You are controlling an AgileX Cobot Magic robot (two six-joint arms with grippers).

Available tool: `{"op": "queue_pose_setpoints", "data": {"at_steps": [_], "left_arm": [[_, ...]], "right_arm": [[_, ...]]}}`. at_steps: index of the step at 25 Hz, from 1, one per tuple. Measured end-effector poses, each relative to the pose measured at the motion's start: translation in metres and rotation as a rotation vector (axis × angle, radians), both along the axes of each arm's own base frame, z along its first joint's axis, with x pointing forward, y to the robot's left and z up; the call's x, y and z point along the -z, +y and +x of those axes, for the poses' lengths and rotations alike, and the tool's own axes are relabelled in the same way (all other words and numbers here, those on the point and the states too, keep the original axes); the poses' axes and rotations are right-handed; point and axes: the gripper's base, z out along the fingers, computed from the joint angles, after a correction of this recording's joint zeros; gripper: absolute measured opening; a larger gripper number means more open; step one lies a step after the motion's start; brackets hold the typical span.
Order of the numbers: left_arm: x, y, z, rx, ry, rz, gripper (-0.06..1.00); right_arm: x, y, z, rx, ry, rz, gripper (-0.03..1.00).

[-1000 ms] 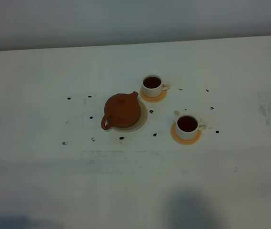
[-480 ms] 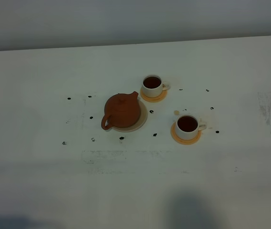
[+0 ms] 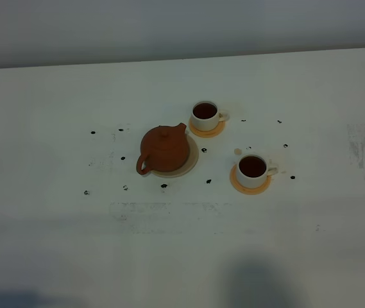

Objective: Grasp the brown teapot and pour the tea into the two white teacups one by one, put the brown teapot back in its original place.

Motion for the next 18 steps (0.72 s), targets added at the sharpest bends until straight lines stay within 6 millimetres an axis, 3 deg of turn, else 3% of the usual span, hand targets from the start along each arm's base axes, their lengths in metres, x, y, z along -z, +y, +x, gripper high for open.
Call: {"op": "queue_pose_setpoints", "data": {"at_steps": [18], "left_arm": [[0.0, 0.0, 0.0, 0.0, 0.0, 0.0, 0.57]], "right_arm": [[0.0009, -0.0066, 0.0003, 0.0, -0.005, -0.105, 0.2]]}}
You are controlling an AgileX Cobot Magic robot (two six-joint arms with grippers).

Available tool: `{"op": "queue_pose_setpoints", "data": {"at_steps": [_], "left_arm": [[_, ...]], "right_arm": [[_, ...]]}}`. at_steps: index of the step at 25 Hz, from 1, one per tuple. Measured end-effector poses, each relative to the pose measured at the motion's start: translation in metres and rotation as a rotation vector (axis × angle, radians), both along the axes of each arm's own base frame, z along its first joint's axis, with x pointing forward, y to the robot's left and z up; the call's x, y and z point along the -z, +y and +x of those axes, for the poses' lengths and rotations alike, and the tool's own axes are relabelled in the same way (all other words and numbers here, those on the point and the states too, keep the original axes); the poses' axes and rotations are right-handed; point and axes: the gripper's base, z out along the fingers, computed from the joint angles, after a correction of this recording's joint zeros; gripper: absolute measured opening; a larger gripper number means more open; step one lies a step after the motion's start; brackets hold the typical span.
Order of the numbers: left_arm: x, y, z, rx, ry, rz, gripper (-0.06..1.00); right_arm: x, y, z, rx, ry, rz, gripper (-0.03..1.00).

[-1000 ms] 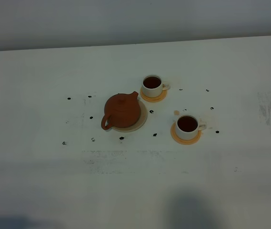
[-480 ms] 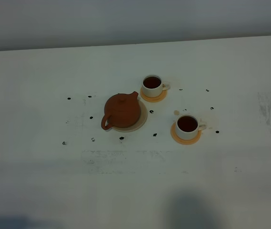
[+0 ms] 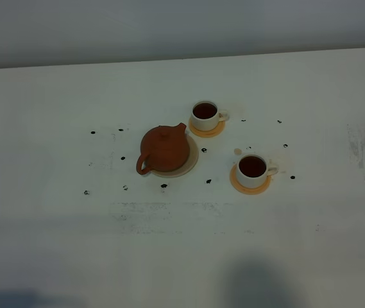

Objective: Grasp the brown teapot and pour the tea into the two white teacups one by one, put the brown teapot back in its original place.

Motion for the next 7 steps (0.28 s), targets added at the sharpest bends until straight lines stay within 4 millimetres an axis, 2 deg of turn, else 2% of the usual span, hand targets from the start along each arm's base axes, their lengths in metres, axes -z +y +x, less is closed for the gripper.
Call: {"op": "queue_pose_setpoints", "data": {"at_steps": [7], "left_arm": [[0.0, 0.0, 0.0, 0.0, 0.0, 0.0, 0.57]], "right_arm": [[0.0, 0.0, 0.0, 0.0, 0.0, 0.0, 0.2]]}}
